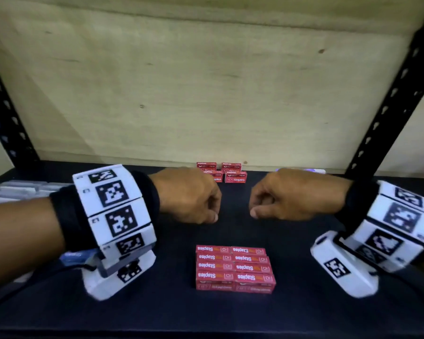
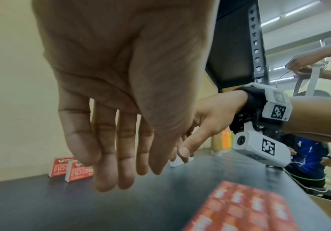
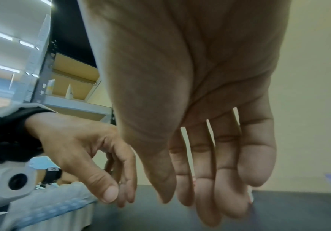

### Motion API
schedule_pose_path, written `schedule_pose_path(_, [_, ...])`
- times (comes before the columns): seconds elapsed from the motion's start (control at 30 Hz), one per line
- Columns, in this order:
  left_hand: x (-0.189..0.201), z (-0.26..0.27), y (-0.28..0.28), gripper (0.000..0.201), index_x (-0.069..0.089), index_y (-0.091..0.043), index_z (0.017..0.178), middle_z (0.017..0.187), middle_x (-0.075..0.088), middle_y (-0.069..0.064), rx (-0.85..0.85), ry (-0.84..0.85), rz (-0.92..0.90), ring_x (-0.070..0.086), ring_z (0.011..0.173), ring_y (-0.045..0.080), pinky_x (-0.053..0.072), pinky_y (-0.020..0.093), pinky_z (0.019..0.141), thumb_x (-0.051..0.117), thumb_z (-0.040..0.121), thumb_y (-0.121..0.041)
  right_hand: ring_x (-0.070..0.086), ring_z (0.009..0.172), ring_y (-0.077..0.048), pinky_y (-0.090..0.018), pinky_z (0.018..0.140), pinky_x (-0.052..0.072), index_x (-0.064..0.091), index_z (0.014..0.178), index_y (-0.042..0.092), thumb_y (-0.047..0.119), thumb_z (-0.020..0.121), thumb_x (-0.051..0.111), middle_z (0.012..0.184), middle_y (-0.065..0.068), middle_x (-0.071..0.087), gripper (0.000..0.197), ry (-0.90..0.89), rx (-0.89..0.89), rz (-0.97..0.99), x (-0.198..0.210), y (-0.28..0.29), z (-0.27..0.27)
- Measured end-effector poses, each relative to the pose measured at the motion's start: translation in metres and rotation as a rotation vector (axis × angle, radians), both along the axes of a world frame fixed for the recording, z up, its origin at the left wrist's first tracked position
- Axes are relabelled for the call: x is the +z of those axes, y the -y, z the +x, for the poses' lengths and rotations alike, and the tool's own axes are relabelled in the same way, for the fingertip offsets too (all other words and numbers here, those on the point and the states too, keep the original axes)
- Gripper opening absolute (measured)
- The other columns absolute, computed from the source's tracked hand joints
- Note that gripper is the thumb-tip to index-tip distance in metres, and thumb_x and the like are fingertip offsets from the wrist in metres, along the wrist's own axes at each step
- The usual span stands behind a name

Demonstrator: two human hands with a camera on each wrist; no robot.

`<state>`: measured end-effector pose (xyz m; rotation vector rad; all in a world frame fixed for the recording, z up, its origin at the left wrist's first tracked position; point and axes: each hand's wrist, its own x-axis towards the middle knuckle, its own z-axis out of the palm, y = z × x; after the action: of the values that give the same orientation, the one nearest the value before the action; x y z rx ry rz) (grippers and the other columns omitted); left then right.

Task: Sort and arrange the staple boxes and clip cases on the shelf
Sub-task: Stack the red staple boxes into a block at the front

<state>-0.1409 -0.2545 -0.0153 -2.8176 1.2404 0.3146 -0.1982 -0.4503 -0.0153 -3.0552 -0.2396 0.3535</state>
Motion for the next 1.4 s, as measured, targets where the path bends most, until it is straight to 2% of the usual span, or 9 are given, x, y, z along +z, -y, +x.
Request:
schedule_pose_path(0.2, [0.008,0.049,0.025,0.023,0.064,-0.034,0.108,0.098,0.061,-0.013,0.068,0.163,0.033,0.055,0.087,0.013,0.043,0.029,0.071,0.062,0.088,-0.046,0.066,0.085,-0.015,-0.035,0.082,0.054,0.07,0.093,0.027,0.042,0.089,0.067,0.089,0.008,0.07,0.016,0.081,-0.074,-0.057,0.009,0.022,0.058])
schedule_pose_path(0.4, [0.004,0.096,0.046,0.033,0.062,-0.031,0.118,0.111,0.063,-0.003,0.091,0.286,0.162,0.059,0.093,0.02,0.039,0.029,0.067,0.064,0.088,-0.044,0.062,0.093,-0.02,-0.03,0.074,0.046,0.068,0.107,0.029,0.04,0.089,0.068,0.1,0.005,0.068,0.021,0.117,-0.112,-0.15,0.001,0.025,0.105])
schedule_pose_path(0.53, [-0.006,0.115,0.057,0.037,0.064,-0.026,0.116,0.106,0.064,-0.001,0.084,0.267,0.266,0.059,0.088,0.022,0.04,0.03,0.065,0.066,0.086,-0.048,0.057,0.086,-0.021,-0.029,0.068,0.04,0.064,0.116,0.025,0.041,0.089,0.069,0.094,0.004,0.06,0.031,0.048,-0.103,-0.237,-0.007,0.024,0.125])
schedule_pose_path(0.63, [-0.012,0.12,0.061,0.036,0.064,-0.022,0.114,0.103,0.065,0.0,0.067,0.264,0.321,0.058,0.082,0.022,0.041,0.031,0.065,0.066,0.087,-0.046,0.056,0.081,-0.021,-0.025,0.057,0.036,0.066,0.109,0.021,0.035,0.09,0.069,0.093,0.001,0.061,0.024,0.012,-0.087,-0.241,-0.015,0.024,0.134])
schedule_pose_path(0.7, [-0.015,0.122,0.063,0.029,0.066,-0.02,0.11,0.1,0.066,0.0,0.068,0.253,0.31,0.061,0.084,0.022,0.043,0.03,0.065,0.066,0.088,-0.038,0.057,0.078,-0.022,-0.026,0.061,0.04,0.069,0.104,0.015,0.029,0.09,0.07,0.092,-0.003,0.066,0.02,0.01,-0.084,-0.199,-0.019,0.024,0.136])
schedule_pose_path(0.83, [-0.011,0.118,0.059,0.02,0.069,-0.018,0.106,0.102,0.068,0.002,0.067,0.222,0.284,0.064,0.089,0.023,0.047,0.03,0.067,0.066,0.088,-0.027,0.062,0.081,-0.023,-0.027,0.068,0.044,0.072,0.103,0.01,0.026,0.088,0.072,0.095,-0.007,0.071,0.021,0.014,-0.074,-0.142,-0.016,0.025,0.126])
schedule_pose_path(0.97, [0.001,0.095,0.044,0.02,0.069,-0.022,0.102,0.096,0.065,-0.002,0.039,0.214,0.246,0.06,0.084,0.021,0.042,0.027,0.065,0.065,0.088,-0.036,0.066,0.081,-0.018,-0.03,0.071,0.05,0.073,0.095,0.02,0.03,0.086,0.074,0.085,0.002,0.071,0.014,0.021,-0.051,-0.09,-0.007,0.028,0.095])
schedule_pose_path(1.07, [0.005,0.067,0.027,0.019,0.069,-0.028,0.103,0.087,0.057,-0.008,0.011,0.186,0.214,0.057,0.082,0.018,0.041,0.026,0.065,0.066,0.086,-0.037,0.063,0.073,-0.008,-0.023,0.068,0.047,0.074,0.092,0.026,0.033,0.086,0.074,0.077,0.012,0.069,0.009,0.01,-0.043,-0.023,-0.003,0.026,0.062])
schedule_pose_path(1.4, [-0.002,-0.01,-0.022,0.018,0.064,-0.036,0.099,0.063,0.044,-0.018,-0.128,0.155,0.22,0.047,0.068,0.01,0.05,0.028,0.072,0.058,0.088,-0.049,0.065,0.072,-0.003,-0.022,0.069,0.052,0.073,0.098,0.028,0.041,0.088,0.07,0.08,0.012,0.072,0.016,-0.011,-0.036,0.034,-0.02,0.008,-0.024])
